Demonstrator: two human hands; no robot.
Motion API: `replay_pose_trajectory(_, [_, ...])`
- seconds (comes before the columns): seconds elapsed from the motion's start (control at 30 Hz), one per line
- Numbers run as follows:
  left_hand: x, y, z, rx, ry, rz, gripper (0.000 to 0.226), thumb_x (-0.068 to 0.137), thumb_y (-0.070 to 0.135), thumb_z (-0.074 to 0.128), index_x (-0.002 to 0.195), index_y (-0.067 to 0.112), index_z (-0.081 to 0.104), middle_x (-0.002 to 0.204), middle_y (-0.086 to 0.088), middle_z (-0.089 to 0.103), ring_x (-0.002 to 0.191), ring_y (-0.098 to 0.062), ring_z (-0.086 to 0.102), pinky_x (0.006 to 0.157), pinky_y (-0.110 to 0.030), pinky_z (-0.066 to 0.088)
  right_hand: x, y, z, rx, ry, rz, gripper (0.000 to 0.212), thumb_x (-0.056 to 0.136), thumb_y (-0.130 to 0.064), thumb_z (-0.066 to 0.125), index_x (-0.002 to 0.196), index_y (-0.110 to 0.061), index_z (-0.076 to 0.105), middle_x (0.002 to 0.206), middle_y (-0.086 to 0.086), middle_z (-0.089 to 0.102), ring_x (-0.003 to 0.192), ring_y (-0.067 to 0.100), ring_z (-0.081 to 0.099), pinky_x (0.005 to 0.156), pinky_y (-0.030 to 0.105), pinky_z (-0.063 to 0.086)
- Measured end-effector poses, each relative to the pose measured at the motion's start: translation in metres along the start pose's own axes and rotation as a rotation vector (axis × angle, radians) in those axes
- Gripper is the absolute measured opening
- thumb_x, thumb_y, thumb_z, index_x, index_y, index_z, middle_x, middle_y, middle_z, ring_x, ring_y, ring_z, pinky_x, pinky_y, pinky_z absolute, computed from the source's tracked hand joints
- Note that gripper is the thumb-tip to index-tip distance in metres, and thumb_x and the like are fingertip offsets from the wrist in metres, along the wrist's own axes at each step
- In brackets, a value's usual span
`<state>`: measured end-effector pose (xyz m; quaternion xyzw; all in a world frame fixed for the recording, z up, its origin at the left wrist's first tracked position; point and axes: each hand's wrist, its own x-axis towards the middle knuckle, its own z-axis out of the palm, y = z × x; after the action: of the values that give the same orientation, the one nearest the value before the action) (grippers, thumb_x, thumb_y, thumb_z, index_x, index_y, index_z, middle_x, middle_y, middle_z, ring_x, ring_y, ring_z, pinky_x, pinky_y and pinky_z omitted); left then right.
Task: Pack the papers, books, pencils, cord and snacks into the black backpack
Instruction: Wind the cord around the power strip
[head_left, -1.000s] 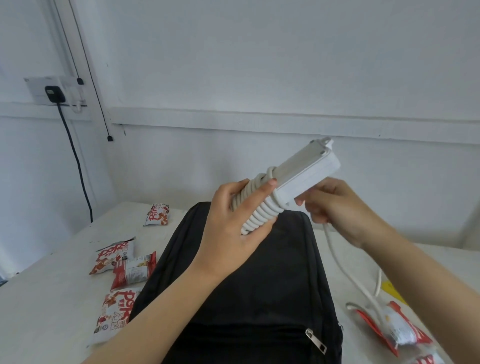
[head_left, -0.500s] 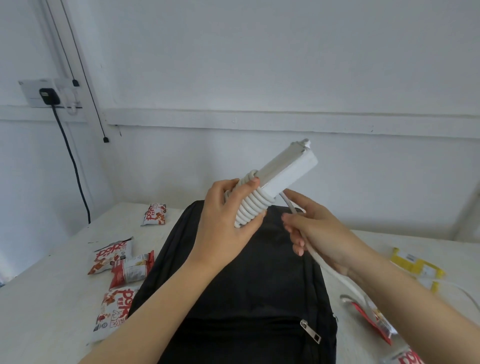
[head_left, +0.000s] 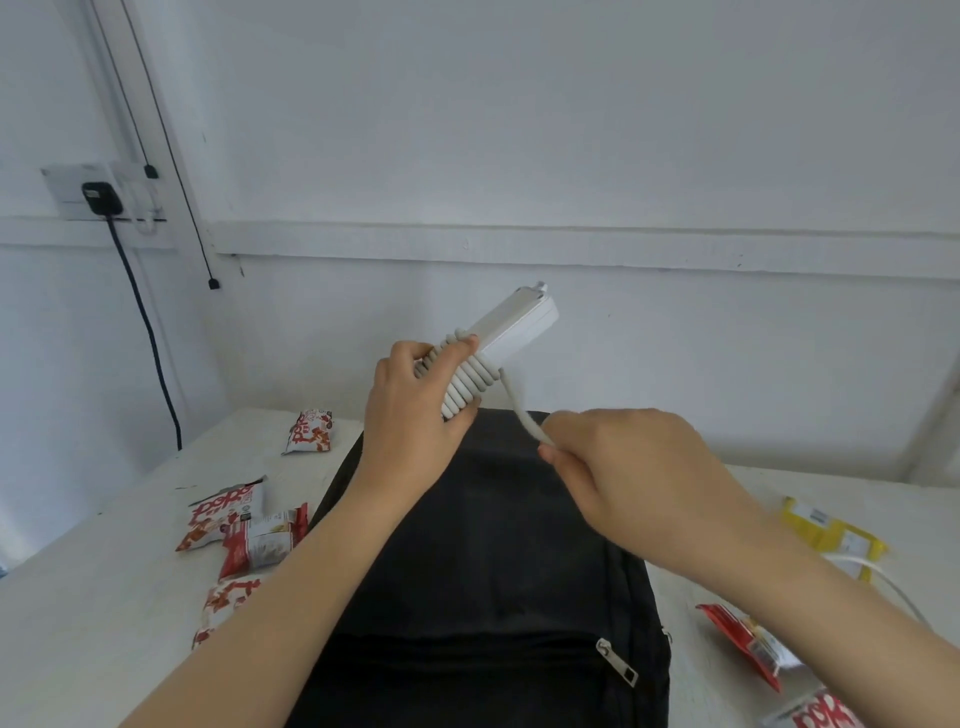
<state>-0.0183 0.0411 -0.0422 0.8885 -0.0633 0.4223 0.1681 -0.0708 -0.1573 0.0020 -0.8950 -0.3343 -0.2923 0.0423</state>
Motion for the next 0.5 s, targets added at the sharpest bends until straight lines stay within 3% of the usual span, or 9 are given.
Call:
replay_pose_trajectory(0.17, [-0.005,0.000,0.008,-0.018,-0.043,-0.003,0.064,0.076,0.027,0.076,0.133,0.024,0.047,0.115,-0.014,0.048,0.099,-0.027,0.050,0.074,-0.038,0.051,0.000,-0.010,0.007,-0.023,-0.008,-0.131,0.048,0.073,-0.019,0.074,0.065,-0.021,0.026,0.048,-0.011,0.021,0.039,0.004,0.002,0.047,0.013,-0.002])
replay_pose_trajectory(0.27, [-0.004,-0.001,0.008,-0.035,-0.066,0.001,0.064,0.076,0.027,0.076,0.133,0.025,0.047,0.116,-0.012,0.048,0.101,-0.025,0.050,0.076,-0.036,0.049,0.000,-0.005,-0.001,-0.032,-0.009,-0.159,0.038,0.077,-0.024,0.062,0.063,-0.021,0.026,0.049,-0.011,0.021,0.038,0.010,0.010,0.045,0.012,0.002])
replay_pose_trajectory(0.4, [-0.005,0.000,0.004,-0.030,-0.081,0.137,0.067,0.074,0.026,0.077,0.129,0.033,0.039,0.114,-0.009,0.049,0.099,-0.025,0.050,0.073,-0.038,0.051,0.004,-0.001,-0.010,-0.024,-0.022,-0.223,0.033,0.077,-0.028,0.055,0.063,-0.024,0.026,0.053,-0.012,0.004,0.041,0.004,0.000,0.047,0.012,-0.001])
replay_pose_trajectory(0.5, [-0.005,0.000,-0.001,-0.025,-0.089,0.232,0.077,0.073,0.028,0.078,0.133,0.033,0.031,0.114,-0.007,0.050,0.101,-0.024,0.050,0.075,-0.035,0.048,0.010,0.006,-0.026,-0.082,-0.016,-0.234,0.025,0.084,-0.032,0.044,0.062,-0.023,0.049,0.052,-0.013,0.025,0.040,0.003,0.009,0.046,0.010,0.004])
